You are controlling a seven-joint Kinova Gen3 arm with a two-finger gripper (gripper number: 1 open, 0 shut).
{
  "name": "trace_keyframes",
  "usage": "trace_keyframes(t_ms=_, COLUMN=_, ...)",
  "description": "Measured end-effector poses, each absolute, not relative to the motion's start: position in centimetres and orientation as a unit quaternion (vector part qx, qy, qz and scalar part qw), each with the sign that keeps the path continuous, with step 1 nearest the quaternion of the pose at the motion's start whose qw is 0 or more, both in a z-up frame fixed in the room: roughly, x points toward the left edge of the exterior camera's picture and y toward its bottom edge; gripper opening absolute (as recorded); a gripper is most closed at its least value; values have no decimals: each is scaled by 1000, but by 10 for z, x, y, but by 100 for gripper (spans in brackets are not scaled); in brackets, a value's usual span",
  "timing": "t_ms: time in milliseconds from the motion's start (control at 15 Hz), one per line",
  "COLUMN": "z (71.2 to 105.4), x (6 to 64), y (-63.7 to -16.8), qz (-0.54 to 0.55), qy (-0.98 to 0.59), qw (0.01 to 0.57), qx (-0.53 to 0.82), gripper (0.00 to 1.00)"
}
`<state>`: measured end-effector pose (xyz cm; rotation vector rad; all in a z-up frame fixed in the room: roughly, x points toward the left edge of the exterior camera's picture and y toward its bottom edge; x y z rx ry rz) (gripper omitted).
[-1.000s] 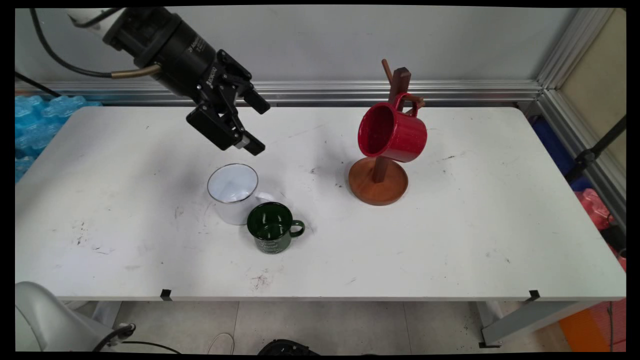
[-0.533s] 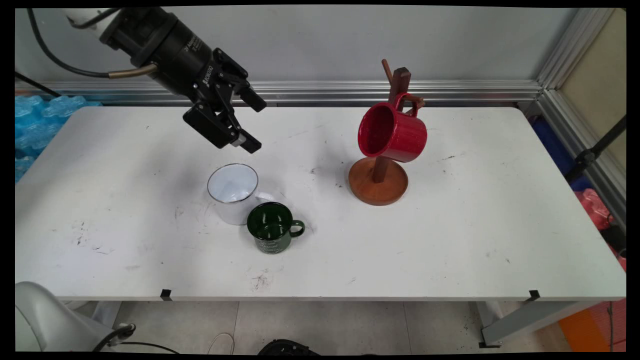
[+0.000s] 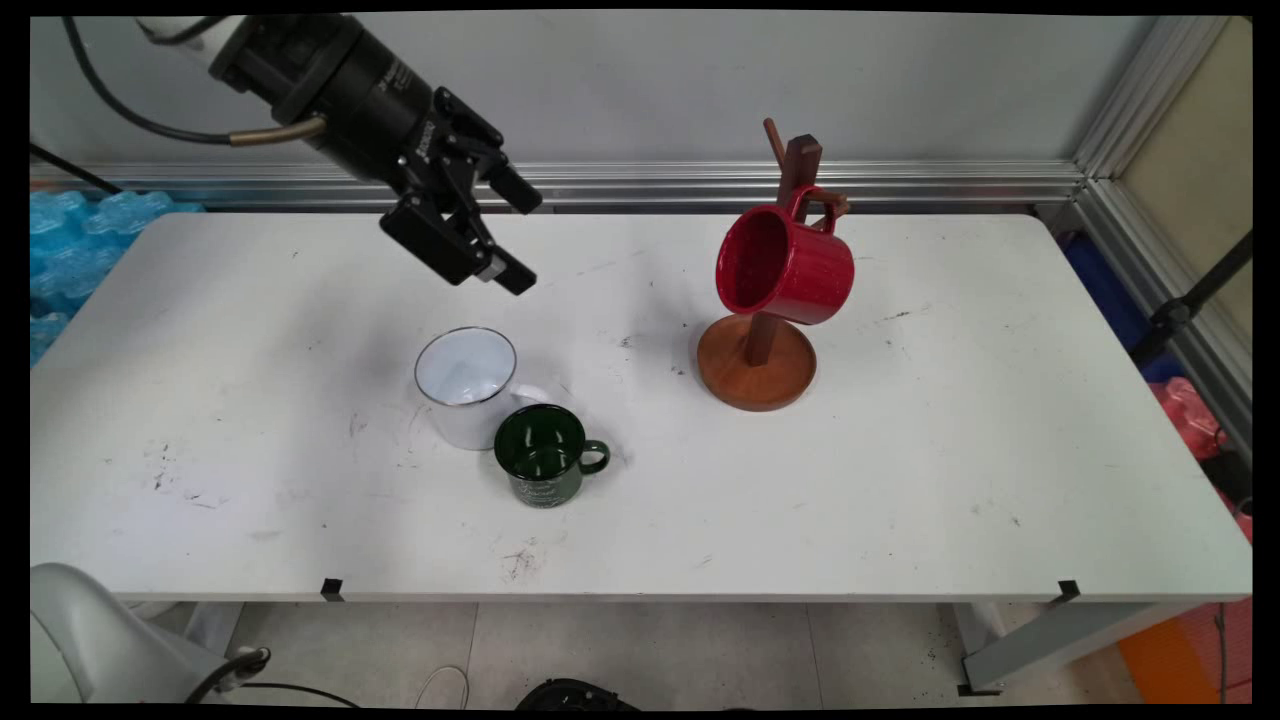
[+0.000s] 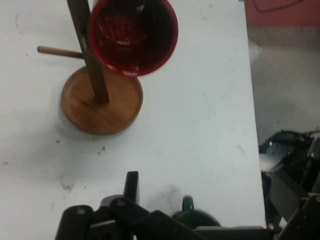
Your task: Pick up the red mug from the rack
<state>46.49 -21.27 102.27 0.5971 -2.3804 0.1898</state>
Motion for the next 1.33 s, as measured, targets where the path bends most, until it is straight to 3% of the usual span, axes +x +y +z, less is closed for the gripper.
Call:
trace_keyframes(t_ms=800, z=1035, x=400, y=-237, qz=66, qy=-878, qw=379, qx=284, gripper=100)
trace_keyframes(t_ms=1333, z=1017, x=341, y=-259, qz=58, qy=-859, qw=379, qx=339, gripper=100)
